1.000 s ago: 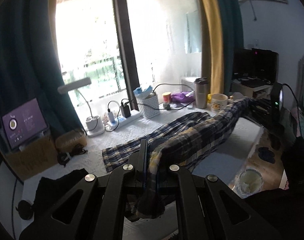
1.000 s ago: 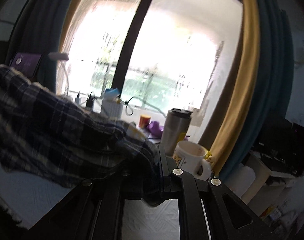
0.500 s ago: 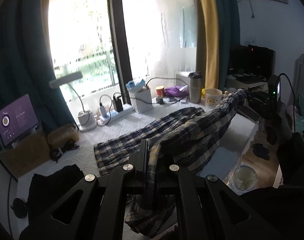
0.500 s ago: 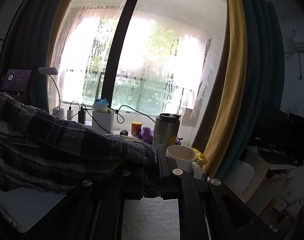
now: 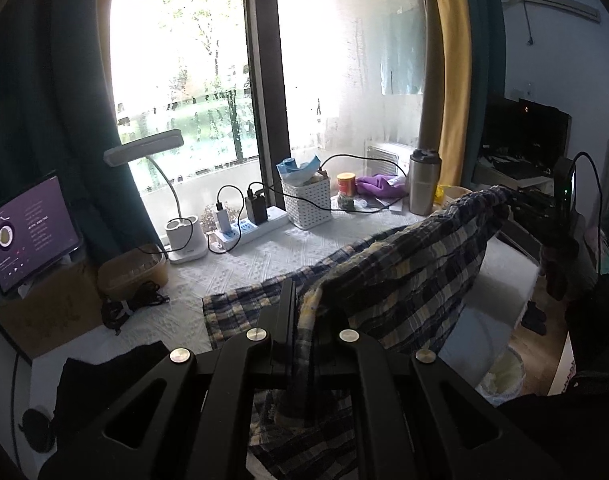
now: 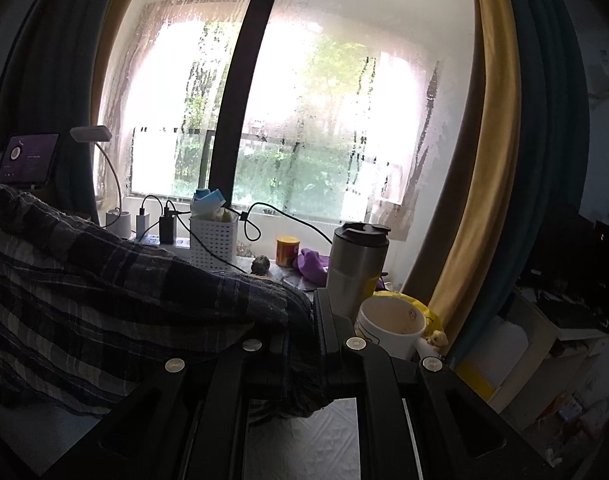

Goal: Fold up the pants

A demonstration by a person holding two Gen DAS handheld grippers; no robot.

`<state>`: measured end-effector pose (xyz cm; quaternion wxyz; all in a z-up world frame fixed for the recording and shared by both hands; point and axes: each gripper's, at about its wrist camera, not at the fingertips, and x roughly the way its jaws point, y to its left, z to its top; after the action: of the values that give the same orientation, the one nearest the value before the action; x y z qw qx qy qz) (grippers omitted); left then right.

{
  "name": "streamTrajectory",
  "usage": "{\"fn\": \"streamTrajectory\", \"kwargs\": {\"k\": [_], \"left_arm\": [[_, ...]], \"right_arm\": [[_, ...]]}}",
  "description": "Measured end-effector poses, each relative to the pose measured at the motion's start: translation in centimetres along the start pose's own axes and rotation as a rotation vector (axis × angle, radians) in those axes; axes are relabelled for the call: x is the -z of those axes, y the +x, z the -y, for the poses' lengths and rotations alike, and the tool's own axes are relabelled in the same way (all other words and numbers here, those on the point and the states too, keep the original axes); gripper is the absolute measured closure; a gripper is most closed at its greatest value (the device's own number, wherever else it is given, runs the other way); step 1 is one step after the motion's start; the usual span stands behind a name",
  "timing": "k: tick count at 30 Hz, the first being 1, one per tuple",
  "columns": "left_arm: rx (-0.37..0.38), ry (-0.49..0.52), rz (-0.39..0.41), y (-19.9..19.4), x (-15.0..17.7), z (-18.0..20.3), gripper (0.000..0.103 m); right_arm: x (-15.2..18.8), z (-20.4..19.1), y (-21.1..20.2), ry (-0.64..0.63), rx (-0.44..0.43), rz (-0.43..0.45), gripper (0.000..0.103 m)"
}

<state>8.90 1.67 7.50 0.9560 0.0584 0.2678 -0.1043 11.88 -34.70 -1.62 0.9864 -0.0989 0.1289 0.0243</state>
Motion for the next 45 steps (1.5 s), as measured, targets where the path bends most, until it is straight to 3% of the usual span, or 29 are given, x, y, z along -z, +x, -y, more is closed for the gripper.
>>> {"fn": "streamTrajectory", "kwargs": {"k": [24,45], "left_arm": [[-0.036,-0.073,-0.09,10.8,-1.6,-7.0,0.098],[-0.057,-0.179,-0.302,22.6,2.9,-13.5,0.095]], "right_arm": [[-2.7,-2.4,10.6,-0.015,-0.034,-0.104,0.093],[-0.5,-6.8,19.7,-0.057,-0.079,-0.302,0.093]]}}
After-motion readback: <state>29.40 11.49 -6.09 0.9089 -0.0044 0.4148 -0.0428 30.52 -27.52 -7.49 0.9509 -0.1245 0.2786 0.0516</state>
